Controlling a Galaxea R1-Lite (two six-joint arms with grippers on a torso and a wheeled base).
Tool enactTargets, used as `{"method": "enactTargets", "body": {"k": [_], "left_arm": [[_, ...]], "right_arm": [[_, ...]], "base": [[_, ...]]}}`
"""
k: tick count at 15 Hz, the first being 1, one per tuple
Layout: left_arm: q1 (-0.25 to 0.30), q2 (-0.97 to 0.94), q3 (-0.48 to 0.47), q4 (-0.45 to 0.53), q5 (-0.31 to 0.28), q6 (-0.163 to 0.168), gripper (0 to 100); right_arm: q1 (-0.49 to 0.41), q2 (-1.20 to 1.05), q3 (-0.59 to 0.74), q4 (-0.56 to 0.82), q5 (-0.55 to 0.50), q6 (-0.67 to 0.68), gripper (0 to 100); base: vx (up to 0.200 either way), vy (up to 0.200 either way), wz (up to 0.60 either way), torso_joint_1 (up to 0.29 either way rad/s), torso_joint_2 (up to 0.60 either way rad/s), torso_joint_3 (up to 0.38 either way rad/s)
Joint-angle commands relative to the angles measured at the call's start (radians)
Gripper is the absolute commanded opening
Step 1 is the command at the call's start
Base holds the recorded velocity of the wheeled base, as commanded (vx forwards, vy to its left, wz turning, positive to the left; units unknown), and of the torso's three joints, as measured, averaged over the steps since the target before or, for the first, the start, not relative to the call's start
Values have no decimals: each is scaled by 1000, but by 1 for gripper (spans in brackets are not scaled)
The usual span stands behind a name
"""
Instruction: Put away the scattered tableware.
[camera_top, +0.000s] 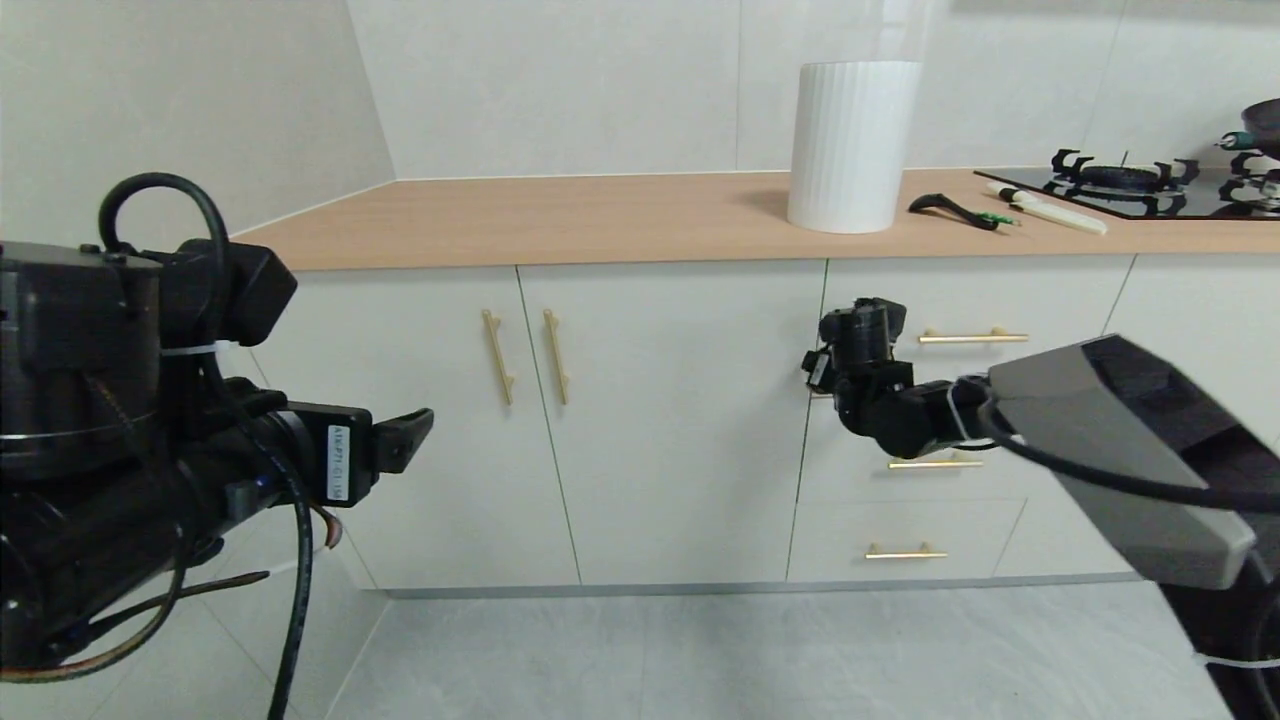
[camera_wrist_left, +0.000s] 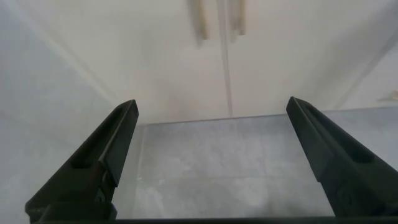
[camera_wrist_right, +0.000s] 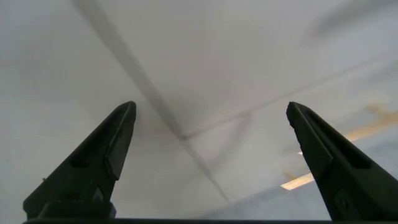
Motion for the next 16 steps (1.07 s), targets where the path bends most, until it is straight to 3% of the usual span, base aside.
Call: {"method": "enactTargets", "body": {"k": [1, 3, 4, 5, 6, 7, 9, 10, 11, 14, 16], "left_arm": [[65, -135, 71, 25, 2, 3, 100], [108, -309, 142, 88, 3, 3, 100], [112, -361, 163, 111, 2, 3, 100], [112, -510, 226, 185, 2, 3, 100], [112, -551, 243, 205, 2, 3, 100], [135, -663, 274, 277, -2, 1, 100], [214, -777, 315, 326, -11, 0, 100], [229, -797, 327, 326, -15, 1, 100], [300, -893, 367, 326, -18, 3, 100], [370, -1048, 418, 326, -21, 3, 100], [445, -1146, 475, 326, -25, 14, 100]], "right_arm": [[-36, -710, 638, -14, 18, -6, 100], [-36, -1100, 938, -11, 18, -123, 100], [-36, -1204, 1020, -13, 18, -177, 100], [-38, -1499, 1196, -8, 18, -344, 100], [-45, -1572, 1234, -5, 16, -385, 100], [-108, -1781, 1342, 40, 6, -482, 100], [-220, -1999, 1375, 153, 9, -531, 100], [-234, -2026, 1371, 176, 9, -531, 100], [-280, -2149, 1372, 237, 9, -531, 100], [-347, -2319, 1382, 345, 12, -531, 100], [-383, -2444, 1409, 443, 29, -529, 100]], "base": [[0, 0, 0, 0, 0, 0], [0, 0, 0, 0, 0, 0], [0, 0, 0, 0, 0, 0], [0, 0, 0, 0, 0, 0], [0, 0, 0, 0, 0, 0], [0, 0, 0, 0, 0, 0], [0, 0, 0, 0, 0, 0], [0, 0, 0, 0, 0, 0], [0, 0, 0, 0, 0, 0], [0, 0, 0, 0, 0, 0], [0, 0, 0, 0, 0, 0]]}}
